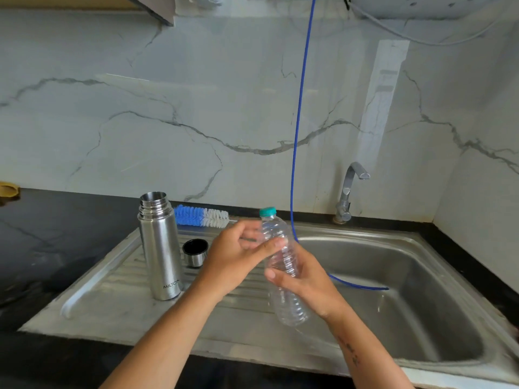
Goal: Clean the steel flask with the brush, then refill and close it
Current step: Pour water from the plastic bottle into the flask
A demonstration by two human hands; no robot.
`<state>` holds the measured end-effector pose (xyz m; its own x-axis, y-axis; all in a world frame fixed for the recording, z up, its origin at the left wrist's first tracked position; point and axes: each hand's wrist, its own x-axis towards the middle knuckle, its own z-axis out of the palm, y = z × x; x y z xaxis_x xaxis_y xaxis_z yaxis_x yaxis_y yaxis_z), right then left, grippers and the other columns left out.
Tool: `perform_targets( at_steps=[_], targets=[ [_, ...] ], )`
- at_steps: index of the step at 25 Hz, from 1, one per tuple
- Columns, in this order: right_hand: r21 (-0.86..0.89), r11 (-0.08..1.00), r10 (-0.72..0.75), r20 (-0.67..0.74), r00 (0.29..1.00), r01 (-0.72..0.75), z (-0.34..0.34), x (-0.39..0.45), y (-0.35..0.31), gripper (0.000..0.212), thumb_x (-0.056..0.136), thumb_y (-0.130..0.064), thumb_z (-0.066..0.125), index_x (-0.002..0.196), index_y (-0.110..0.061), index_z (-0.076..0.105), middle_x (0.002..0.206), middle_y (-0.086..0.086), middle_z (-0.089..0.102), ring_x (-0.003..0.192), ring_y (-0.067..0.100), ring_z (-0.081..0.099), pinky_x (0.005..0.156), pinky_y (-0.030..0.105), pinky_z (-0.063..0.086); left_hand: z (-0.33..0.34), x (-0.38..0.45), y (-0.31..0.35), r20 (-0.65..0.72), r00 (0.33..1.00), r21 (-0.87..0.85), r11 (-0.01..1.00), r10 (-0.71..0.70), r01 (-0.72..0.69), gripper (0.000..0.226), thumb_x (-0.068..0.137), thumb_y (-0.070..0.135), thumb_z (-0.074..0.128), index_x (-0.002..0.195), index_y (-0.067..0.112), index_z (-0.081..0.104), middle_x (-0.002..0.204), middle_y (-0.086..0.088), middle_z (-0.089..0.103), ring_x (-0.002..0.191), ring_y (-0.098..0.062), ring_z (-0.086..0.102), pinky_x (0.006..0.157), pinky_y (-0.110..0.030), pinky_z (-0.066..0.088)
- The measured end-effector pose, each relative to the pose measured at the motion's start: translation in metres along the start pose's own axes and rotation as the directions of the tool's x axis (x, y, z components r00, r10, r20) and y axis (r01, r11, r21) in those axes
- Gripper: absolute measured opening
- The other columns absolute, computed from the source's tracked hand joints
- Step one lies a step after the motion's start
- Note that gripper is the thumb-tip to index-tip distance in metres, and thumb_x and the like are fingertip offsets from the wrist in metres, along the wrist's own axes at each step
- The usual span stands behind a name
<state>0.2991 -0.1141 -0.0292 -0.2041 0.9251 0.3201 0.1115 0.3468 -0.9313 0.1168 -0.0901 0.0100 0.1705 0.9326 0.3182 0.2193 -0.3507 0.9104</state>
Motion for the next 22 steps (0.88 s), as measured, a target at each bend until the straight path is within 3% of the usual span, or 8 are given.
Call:
perform_targets(
  at_steps=[4, 11, 16, 22],
  targets=[
    [-0.041, 0.997, -0.057, 0.087, 0.995, 0.061, 0.055, 0.005, -0.017, 0.047, 0.085, -0.017, 0.083, 0.126, -0.021, 0.061, 0.106, -0.014, 0.072, 0.098, 0.005, 0.068, 0.088, 0.024, 0.053, -0.052, -0.042, -0.006, -0.081, 0.996, -0.056, 0.998, -0.037, 0.032, 0.066, 0.064, 0.071, 0.081, 0.111, 0.027, 0.072, 0.105, 0.007, 0.078, 0.100, -0.012, 0.074, 0.095, -0.048, 0.058],
    [-0.158, 0.979, -0.091, 0.244, 0.965, 0.133, 0.153, 0.043, -0.022, 0.060, 0.079, -0.055, 0.080, 0.131, -0.032, 0.059, 0.121, -0.015, 0.070, 0.112, 0.004, 0.067, 0.099, 0.038, 0.055, -0.148, -0.077, 0.000, -0.307, 0.951, 0.004, 1.000, -0.018, 0.021, 0.062, 0.059, 0.060, 0.087, 0.107, 0.024, 0.074, 0.104, 0.006, 0.078, 0.098, -0.012, 0.075, 0.092, -0.047, 0.060],
    [-0.094, 0.990, -0.084, 0.221, 0.972, 0.107, 0.213, 0.055, 0.001, 0.049, 0.080, -0.051, 0.083, 0.119, -0.027, 0.065, 0.109, -0.010, 0.074, 0.100, 0.010, 0.071, 0.090, 0.044, 0.059, -0.211, -0.088, -0.015, -0.492, 0.868, 0.031, 0.995, -0.064, 0.091, 0.058, 0.057, 0.059, 0.087, 0.104, 0.027, 0.076, 0.100, 0.009, 0.077, 0.094, -0.010, 0.076, 0.090, -0.047, 0.061],
    [-0.110, 0.987, -0.098, 0.187, 0.977, 0.120, 0.251, 0.064, 0.026, 0.055, 0.085, -0.054, 0.077, 0.131, -0.029, 0.063, 0.116, -0.017, 0.069, 0.108, 0.006, 0.066, 0.092, 0.033, 0.058, -0.271, -0.065, -0.036, -0.665, 0.742, 0.003, 0.993, -0.086, 0.118, 0.038, 0.073, 0.034, 0.091, 0.107, 0.028, 0.075, 0.104, 0.012, 0.075, 0.098, -0.008, 0.074, 0.084, -0.042, 0.064]
  ],
)
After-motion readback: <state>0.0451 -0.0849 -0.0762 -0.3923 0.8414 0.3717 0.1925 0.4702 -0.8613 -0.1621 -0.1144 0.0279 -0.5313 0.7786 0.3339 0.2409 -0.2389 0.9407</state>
